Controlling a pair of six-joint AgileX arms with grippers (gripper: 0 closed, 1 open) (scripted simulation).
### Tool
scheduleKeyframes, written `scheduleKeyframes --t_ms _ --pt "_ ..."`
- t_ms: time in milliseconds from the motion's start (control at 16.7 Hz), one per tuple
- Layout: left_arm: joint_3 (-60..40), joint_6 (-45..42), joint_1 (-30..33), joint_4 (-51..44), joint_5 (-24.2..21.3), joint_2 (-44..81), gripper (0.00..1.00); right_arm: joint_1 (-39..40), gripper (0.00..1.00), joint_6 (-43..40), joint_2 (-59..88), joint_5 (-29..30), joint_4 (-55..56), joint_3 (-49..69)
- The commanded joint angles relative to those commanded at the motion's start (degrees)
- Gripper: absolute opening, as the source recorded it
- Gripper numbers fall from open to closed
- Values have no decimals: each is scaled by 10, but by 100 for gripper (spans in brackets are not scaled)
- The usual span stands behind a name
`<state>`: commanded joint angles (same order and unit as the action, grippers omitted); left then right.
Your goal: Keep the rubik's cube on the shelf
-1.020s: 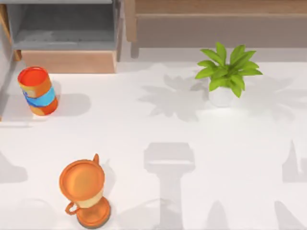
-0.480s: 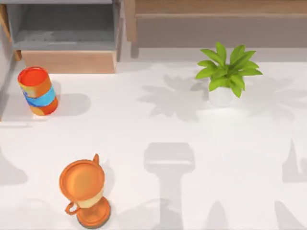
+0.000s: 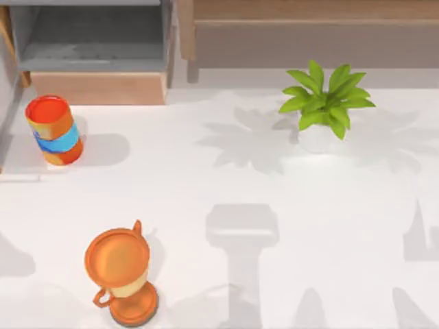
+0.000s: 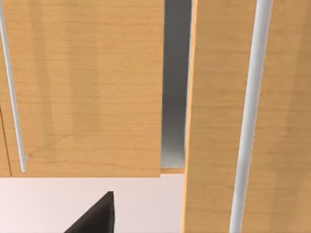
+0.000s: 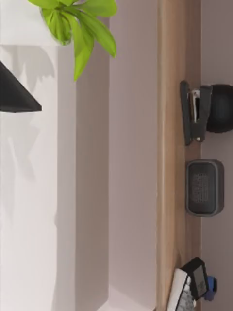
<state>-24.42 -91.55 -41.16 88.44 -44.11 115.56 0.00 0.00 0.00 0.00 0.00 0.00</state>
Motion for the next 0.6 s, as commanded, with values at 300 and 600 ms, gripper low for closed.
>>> scheduleKeyframes --t_ms 300,600 --pt "-59 27 -42 -73 38 -10 100 0 100 0 0 0 0 0" --pt "-208 105 -93 -269 112 -20 100 0 100 0 0 0 0 0"
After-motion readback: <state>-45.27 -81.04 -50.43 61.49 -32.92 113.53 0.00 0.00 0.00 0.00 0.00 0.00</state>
